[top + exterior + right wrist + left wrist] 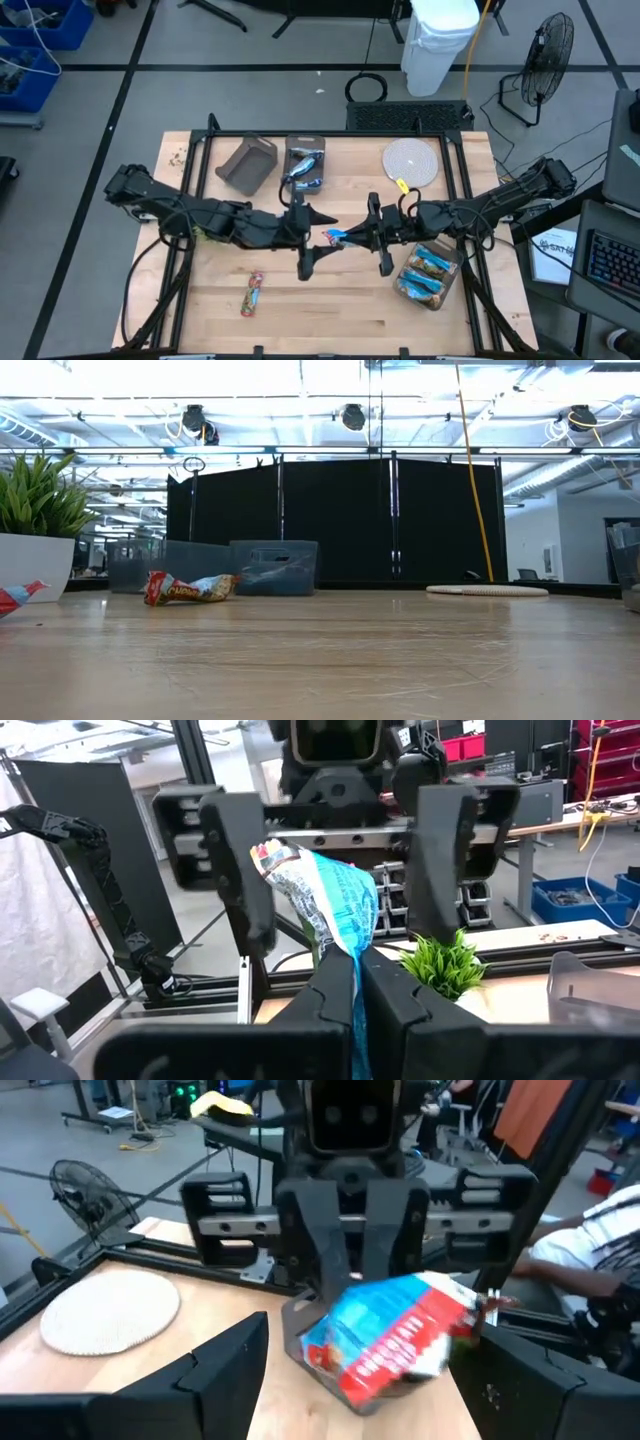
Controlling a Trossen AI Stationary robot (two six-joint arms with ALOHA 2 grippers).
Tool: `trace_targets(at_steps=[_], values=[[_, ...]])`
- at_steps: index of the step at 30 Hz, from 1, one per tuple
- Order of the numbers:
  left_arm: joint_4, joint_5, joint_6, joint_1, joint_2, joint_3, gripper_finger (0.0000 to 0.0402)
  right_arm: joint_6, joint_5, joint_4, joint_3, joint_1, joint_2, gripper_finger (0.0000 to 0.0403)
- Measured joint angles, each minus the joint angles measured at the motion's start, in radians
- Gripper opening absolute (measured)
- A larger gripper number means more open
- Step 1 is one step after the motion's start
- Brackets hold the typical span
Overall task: Pick and place Granola Bars by type
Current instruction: Put the red granola bar into the top left black transparent bin
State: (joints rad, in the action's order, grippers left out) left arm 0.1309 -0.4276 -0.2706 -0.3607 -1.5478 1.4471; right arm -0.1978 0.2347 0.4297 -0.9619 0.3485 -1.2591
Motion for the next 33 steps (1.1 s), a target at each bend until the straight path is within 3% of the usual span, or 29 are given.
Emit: trace_targets(at_steps=[7, 17, 25, 29, 33], values=[[0.008, 0.001, -0.020, 0.008, 0.000, 0.000, 0.0280, 0.000, 0.000, -0.001, 0.000, 0.000, 0.000, 0.0000], [-0.001, 0.000, 0.004, 0.008, 0.001, 0.000, 0.0137, 0.000, 0.002, -0.016, 0.000, 0.000, 0.000, 0.0000], [-0.002, 0.012, 0.026, 0.008, 0.000, 0.000, 0.0045, 0.008, 0.002, -0.016, 0.000, 0.000, 0.000, 0.0002], [0.001, 0.013, 0.034, 0.008, 0.000, 0.000, 0.0034, 0.056, 0.000, -0.026, 0.000, 0.000, 0.000, 0.0023], [0.000, 0.016, 0.051, 0.008, 0.001, 0.000, 0.0032, 0.087, -0.002, -0.046, 0.014, 0.000, 0.005, 0.0070]])
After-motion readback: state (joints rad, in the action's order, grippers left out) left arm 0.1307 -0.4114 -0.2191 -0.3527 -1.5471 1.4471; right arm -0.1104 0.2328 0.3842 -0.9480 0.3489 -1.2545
